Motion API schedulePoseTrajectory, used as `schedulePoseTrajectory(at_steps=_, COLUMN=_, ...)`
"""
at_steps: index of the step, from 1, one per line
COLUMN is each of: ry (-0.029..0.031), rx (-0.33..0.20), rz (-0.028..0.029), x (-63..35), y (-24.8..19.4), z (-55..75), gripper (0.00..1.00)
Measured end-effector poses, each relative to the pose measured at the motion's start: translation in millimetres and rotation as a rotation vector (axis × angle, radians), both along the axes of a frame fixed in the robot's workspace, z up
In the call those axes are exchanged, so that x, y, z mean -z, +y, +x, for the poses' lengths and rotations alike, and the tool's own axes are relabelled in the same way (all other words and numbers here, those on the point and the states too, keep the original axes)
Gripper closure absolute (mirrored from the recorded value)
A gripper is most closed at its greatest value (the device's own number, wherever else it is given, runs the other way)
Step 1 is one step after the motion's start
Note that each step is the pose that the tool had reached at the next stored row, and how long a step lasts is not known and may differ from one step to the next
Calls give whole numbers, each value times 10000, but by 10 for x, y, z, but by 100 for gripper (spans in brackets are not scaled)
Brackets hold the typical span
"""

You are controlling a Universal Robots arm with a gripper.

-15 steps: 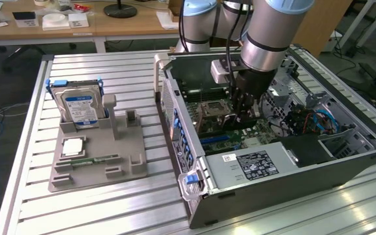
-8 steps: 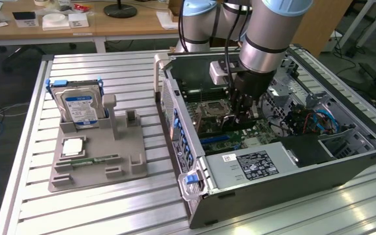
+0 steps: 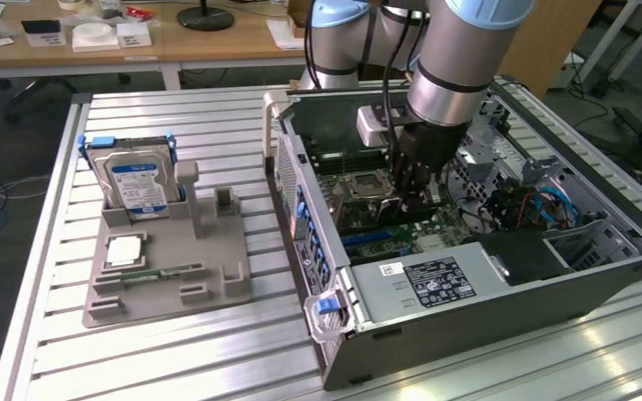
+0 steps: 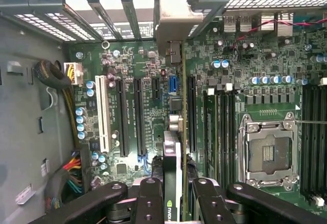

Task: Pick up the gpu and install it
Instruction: 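Insert the gpu into the slot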

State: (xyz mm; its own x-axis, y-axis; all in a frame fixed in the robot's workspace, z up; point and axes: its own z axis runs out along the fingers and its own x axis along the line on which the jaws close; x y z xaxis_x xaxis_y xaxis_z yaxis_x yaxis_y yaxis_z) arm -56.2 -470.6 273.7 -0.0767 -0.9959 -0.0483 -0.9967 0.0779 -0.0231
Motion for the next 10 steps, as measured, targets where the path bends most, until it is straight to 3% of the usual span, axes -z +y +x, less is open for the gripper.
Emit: schedulePoseTrajectory(at_steps=10, ry=1, rx=0, rz=-1, x=61, y=-2, z=-58, gripper=73)
